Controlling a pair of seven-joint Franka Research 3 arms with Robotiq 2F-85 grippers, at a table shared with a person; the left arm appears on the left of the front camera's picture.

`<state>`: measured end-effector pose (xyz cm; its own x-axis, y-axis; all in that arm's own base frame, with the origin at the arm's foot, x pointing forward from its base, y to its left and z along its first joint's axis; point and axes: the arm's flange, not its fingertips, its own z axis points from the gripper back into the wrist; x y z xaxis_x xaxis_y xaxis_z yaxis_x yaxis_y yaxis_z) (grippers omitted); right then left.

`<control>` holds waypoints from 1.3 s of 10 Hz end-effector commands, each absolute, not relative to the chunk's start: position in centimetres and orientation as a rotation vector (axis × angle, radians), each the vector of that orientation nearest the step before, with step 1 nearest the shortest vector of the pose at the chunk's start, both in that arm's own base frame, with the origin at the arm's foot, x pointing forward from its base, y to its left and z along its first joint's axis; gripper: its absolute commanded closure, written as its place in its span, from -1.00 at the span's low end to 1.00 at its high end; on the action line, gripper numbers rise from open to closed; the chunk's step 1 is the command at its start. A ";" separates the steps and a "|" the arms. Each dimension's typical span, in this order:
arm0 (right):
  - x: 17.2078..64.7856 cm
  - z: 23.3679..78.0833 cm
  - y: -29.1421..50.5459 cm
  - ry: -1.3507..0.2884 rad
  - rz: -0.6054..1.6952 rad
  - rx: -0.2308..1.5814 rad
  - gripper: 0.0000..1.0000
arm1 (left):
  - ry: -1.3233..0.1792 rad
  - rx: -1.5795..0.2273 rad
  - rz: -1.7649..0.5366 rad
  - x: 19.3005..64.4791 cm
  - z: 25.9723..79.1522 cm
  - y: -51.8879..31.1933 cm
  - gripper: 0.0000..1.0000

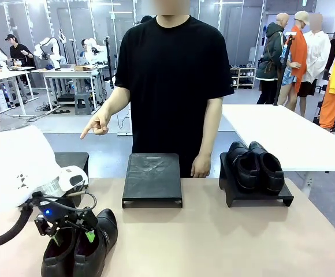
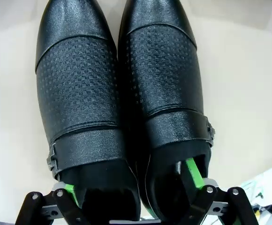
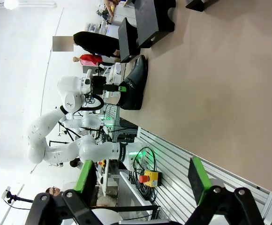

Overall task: Place the shoes on the stand as instructed by the person.
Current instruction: Pick up another pair of Shoes and place it on the Shoes Stand indicated by the person.

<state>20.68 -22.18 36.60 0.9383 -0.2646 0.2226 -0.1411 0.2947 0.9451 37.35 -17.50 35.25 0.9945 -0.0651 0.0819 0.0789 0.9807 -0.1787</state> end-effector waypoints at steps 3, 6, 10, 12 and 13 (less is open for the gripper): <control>20.6 37.0 -22.0 -0.380 -0.090 1.285 -1.00 | -0.068 -0.147 -0.083 30.8 31.3 -15.9 0.37; 20.6 37.0 -22.0 -0.380 -0.090 1.285 -1.00 | -0.069 -0.140 -0.084 30.6 31.1 -16.0 1.00; 20.6 37.0 -22.0 -0.380 -0.090 1.285 -1.00 | -0.069 -0.141 -0.081 30.8 31.6 -16.0 1.00; 20.6 37.0 -22.0 -0.380 -0.090 1.285 -1.00 | -0.085 -0.153 -0.087 30.7 33.1 -16.4 1.00; 20.6 37.0 -22.0 -0.380 -0.090 1.285 -1.00 | -0.123 -0.153 -0.103 30.7 35.3 -16.5 1.00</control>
<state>20.68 -22.18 36.61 0.9383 -0.2646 0.2225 -0.1411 0.2945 0.9452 36.92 -18.49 34.79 0.9923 -0.0980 0.0751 0.1089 0.9814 -0.1583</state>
